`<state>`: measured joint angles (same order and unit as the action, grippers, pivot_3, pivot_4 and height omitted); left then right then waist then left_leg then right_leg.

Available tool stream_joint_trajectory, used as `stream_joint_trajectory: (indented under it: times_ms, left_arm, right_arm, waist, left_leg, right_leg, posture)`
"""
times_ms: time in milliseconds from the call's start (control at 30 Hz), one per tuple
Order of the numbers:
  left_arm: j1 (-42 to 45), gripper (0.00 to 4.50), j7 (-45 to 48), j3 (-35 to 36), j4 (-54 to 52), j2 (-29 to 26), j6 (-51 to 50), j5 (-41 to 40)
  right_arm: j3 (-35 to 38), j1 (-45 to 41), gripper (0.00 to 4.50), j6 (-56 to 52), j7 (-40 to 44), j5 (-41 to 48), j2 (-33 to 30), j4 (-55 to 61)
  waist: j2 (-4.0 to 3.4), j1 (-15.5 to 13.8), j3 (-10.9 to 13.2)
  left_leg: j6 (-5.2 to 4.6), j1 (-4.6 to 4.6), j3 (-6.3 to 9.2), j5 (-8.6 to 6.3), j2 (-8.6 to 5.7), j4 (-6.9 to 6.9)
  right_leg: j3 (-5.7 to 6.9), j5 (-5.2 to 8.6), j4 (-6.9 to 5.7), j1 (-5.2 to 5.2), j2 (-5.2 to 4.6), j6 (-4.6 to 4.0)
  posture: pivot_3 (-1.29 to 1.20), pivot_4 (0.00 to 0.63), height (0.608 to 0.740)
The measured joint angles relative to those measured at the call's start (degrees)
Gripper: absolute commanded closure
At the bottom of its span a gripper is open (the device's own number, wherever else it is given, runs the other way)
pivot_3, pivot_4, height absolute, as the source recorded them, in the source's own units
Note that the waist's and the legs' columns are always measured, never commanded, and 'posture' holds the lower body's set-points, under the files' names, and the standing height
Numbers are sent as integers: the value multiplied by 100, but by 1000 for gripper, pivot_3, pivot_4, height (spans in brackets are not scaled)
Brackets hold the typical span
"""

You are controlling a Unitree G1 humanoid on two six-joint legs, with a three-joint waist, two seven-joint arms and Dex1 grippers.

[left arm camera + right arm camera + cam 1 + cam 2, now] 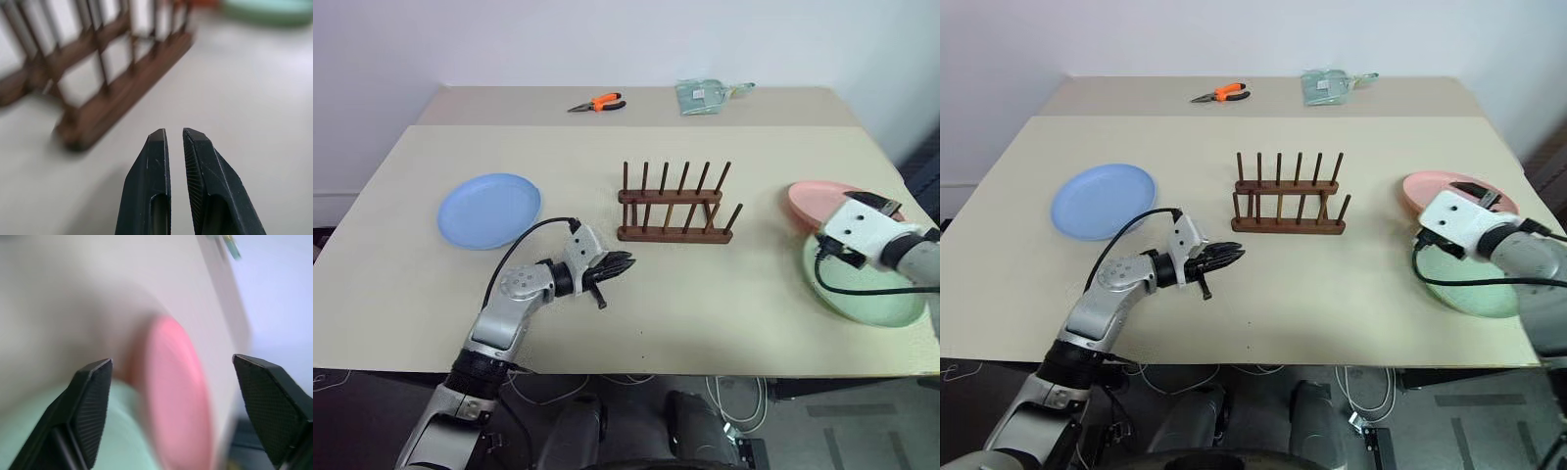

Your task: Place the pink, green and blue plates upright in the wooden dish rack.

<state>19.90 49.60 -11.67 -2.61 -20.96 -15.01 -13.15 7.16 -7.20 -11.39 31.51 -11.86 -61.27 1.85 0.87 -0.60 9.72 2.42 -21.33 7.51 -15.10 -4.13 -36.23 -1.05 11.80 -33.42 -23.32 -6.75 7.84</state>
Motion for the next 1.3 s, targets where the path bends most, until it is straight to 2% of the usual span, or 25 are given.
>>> stream_joint_trajectory:
  times_ms: [100, 200, 300, 433, 567, 633, 700, 767, 867, 1000, 1133, 1300]
  left_arm:
    - [22, 4012, 94, -59, -103, 16, -177, -97]
    - [32, 4012, 122, -97, -302, 90, -293, -191]
    - [-8, 4012, 126, -83, -582, 91, -447, -356]
    - [-202, 4012, 107, -22, -764, -56, -553, -448]
    - [-290, 4012, 71, 60, -768, -162, -585, -453]
    - [-298, 4012, 10, 162, -751, -162, -579, -455]
    - [-285, 4012, -30, 259, -710, -159, -572, -489]
    - [-276, 4012, -65, 388, -627, -162, -565, -508]
    - [-211, 4012, -66, 464, -506, -182, -501, -510]
    - [-204, 4012, 21, 467, -369, -324, -341, -492]
    - [-204, 4012, 29, 470, -332, -351, -302, -493]
    - [-208, 4012, 9, 470, -415, -352, -308, -504]
  right_arm:
    - [-522, -259, 413, 455, -95, -436, -12, -838]
    - [-1011, -920, 1213, 933, -359, -886, 53, -1913]
    - [-1279, -1326, 2659, 1341, -609, -1216, 117, -2628]
    - [-1363, -1388, 4476, 1589, -720, -1283, 172, -2810]
    - [-1026, -1119, 4476, 1665, -609, -1021, 161, -2194]
    - [-618, -983, 4476, 1546, -443, -552, 195, -1516]
    - [2, -1005, 4476, 1070, -261, 264, 558, -747]
    - [673, -1255, 4476, -147, -199, 2009, 1410, 400]
    - [1171, -1745, 4476, -1784, -650, 4716, 2456, 1751]
    - [1418, -2114, 4476, -2834, -1783, 6794, 3135, 2484]
    - [1329, -2059, 4476, -3290, -2462, 7372, 3345, 2511]
    - [1329, -2016, 4476, -3404, -2679, 7392, 3303, 2474]
  waist:
    - [-6, 30, 4]
    - [-13, 75, 10]
    - [-13, 120, 10]
    - [-17, 128, 11]
    - [-22, 125, 13]
    - [-28, 133, 18]
    - [-25, 140, 19]
    - [-19, 153, 22]
    - [-20, 122, 23]
    - [-16, 7, 22]
    - [-19, -21, 24]
    - [-20, 10, 24]
  left_leg:
    - [-1, -1, -8, 0, -1, 0]
    - [-1, -2, -14, 0, -1, 1]
    - [-1, -1, -10, 0, -1, 6]
    - [-2, -2, -10, 0, -2, 4]
    - [-2, -2, -9, 0, -2, 3]
    - [-2, -1, -8, 0, -2, 3]
    - [-2, 1, -4, 0, 3, 1]
    - [-2, 3, 7, 0, 8, 3]
    - [-2, -3, 23, 0, 7, 2]
    - [-3, -9, 26, -1, -1, 1]
    - [-4, -12, 21, -1, -3, 3]
    - [-4, -8, 15, -1, 0, 7]
  right_leg:
    - [-7, -5, 0, -5, -1, -5]
    - [-11, -15, -1, -8, -1, -19]
    - [-10, -16, -1, -8, 0, -17]
    - [-14, -18, -1, -8, -1, -14]
    - [-16, -17, -2, -7, 0, -14]
    - [-17, -23, -2, -7, 1, -3]
    - [-16, -24, -4, -6, 7, -2]
    - [-14, -25, -6, -3, 12, -2]
    - [-8, -25, -8, -5, 9, -5]
    - [-1, -16, 6, -4, 3, -21]
    - [-2, -15, 6, -9, 2, -22]
    - [-2, -17, -3, -13, 6, -18]
  posture:
    - [0, 150, 740]
    - [0, 150, 740]
    - [0, 150, 740]
    - [0, 150, 740]
    - [0, 150, 740]
    - [0, 150, 740]
    - [0, 150, 740]
    - [0, 150, 740]
    - [0, 150, 740]
    - [0, 150, 740]
    - [0, 150, 740]
    - [0, 150, 740]
